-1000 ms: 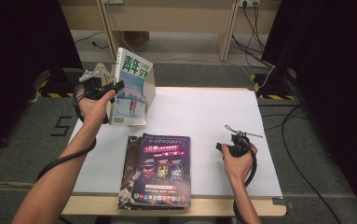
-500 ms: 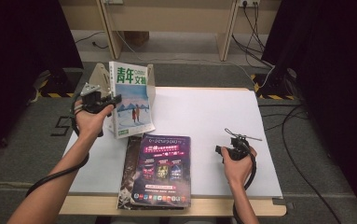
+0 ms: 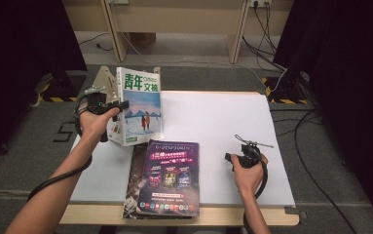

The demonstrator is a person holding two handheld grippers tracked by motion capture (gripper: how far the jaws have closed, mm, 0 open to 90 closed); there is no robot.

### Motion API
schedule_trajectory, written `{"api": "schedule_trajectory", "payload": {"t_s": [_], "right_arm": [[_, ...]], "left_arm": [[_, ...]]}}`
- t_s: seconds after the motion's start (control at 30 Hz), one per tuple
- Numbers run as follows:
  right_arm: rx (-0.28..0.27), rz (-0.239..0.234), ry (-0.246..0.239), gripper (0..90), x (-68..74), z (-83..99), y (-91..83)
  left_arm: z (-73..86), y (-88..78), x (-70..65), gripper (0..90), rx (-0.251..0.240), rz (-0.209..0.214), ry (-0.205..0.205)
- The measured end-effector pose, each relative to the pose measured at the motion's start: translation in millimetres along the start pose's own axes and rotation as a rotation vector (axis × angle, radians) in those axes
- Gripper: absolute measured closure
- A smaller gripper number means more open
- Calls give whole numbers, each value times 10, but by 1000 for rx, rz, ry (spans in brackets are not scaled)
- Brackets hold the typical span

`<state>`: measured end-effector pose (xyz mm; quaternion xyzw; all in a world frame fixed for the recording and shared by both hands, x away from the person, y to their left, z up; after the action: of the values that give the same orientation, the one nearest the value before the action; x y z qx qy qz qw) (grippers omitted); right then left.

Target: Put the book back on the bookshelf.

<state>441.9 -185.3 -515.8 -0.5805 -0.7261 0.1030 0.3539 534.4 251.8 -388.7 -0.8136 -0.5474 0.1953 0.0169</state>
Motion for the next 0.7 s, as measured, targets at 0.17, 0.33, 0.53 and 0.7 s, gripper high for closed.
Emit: {"api": "schedule_trajectory", "payload": {"t_s": [0.17,0.33,0.53,0.7], "right_arm": [[-1,-3,2,630,-5,-2,0],[-1,-4,2,627,1,-2,-6],[-7,-7,7,622,-17,-2,-3],[-8,-8,8,616,-15,-3,-4]], "left_arm": [[-34,55,-15,666,32,1,-10],[-53,99,-37,655,43,1,-21],[-67,147,-23,612,61,-26,-27],[-111,204,-19,548,51,-55,-46]]}}
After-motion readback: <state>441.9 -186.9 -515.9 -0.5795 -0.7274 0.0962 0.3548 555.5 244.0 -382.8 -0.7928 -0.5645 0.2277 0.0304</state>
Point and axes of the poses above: each handheld gripper's, and its own axes: y roughly forward along the jaws, z roughly out of its underside, x roughly to its left, the point moved 5 cm from there along y, roughly forward along the jaws, and after that the axes turned 14 degrees about -x, right-handed, at the moved point
